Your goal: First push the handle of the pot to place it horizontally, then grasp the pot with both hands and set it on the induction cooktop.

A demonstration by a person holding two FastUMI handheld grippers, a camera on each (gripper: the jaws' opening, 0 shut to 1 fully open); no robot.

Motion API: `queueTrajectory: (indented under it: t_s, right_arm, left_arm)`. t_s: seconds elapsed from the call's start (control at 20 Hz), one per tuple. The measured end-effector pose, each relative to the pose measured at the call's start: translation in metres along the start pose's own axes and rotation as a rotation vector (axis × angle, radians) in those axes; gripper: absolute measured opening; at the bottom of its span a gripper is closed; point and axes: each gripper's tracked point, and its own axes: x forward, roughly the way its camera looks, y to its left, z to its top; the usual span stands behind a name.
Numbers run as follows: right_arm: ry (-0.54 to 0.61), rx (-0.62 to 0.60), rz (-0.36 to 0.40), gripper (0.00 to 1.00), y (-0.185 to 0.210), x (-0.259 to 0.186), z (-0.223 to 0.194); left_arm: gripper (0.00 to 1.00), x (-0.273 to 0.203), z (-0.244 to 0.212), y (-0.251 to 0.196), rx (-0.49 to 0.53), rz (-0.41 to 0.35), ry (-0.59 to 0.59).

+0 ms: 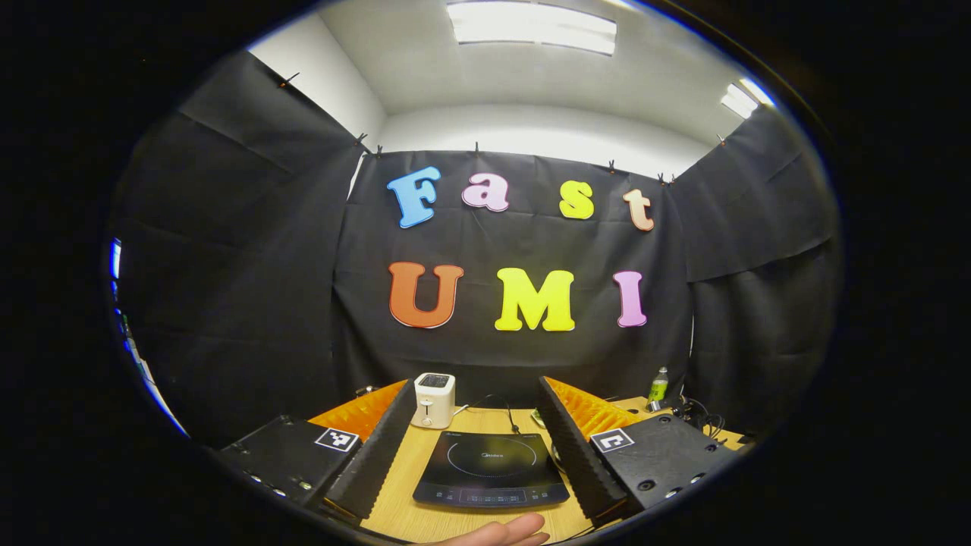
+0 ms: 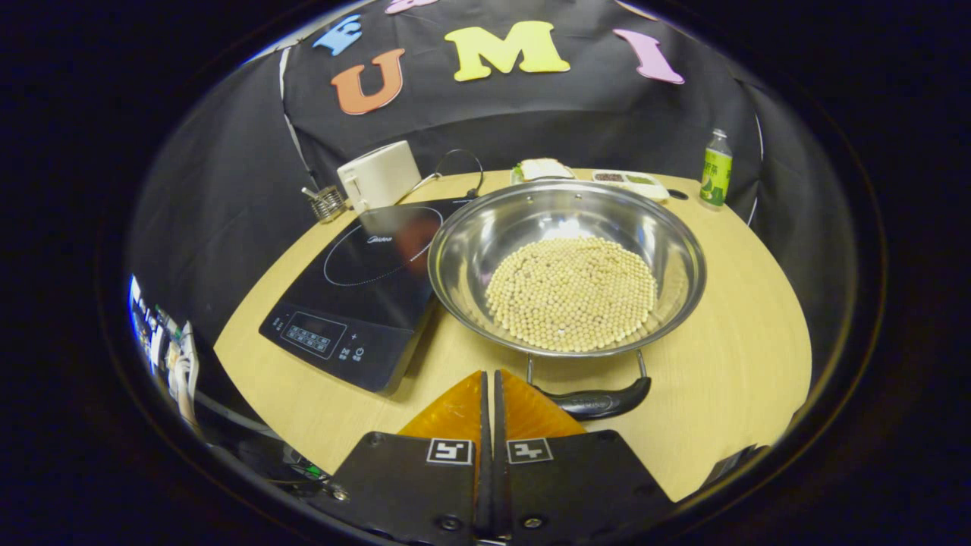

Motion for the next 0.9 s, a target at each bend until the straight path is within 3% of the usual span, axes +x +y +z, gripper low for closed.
queueTrajectory:
  t_s: [0.4,0.65,0.9]
  right_arm:
    - [-0.015,0.024,-0.059,0.01,-0.041,-0.007,0.004]
    - [-0.05,0.046,-0.173,0.04,-0.083,-0.01,0.017]
    - [-0.05,0.089,-0.183,0.04,-0.103,-0.008,0.023]
  left_arm:
    - [0.95,0.004,-0.002,-0.004,-0.006,-0.009,0.003]
    - [0.95,0.005,-0.008,-0.011,0.022,-0.011,0.022]
    - [0.95,0.007,-0.009,-0.02,0.016,-0.016,0.024]
